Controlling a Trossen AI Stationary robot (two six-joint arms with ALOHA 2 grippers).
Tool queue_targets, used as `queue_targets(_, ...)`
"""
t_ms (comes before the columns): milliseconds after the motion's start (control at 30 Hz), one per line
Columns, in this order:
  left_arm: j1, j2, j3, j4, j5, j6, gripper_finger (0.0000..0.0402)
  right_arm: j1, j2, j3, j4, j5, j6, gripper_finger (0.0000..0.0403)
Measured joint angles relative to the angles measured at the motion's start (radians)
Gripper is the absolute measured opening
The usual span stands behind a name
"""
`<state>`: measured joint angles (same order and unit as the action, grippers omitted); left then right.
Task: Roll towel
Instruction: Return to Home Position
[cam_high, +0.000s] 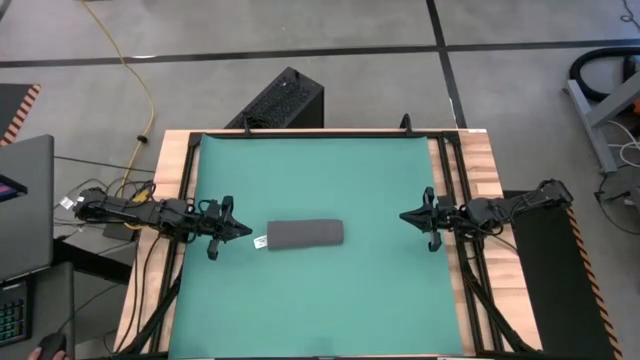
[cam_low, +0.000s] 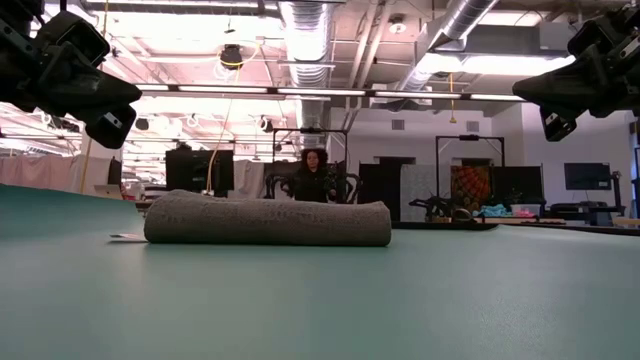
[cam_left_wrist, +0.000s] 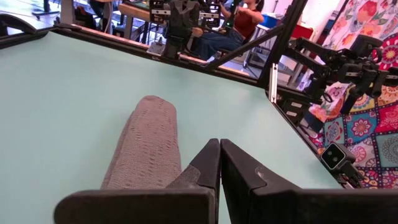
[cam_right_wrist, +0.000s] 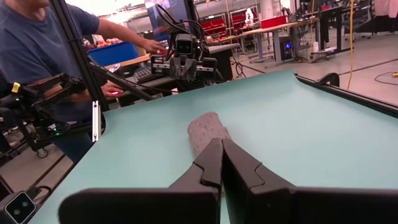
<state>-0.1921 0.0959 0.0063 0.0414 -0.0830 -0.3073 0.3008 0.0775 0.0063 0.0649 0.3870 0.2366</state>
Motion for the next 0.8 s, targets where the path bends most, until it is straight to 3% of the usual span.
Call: queue_targets(800,0.000,0.000,0.000,0.000,0.000,0.000,0.0000,0.000,0.000,0.000,0.000,0.000,0.000,0.0027)
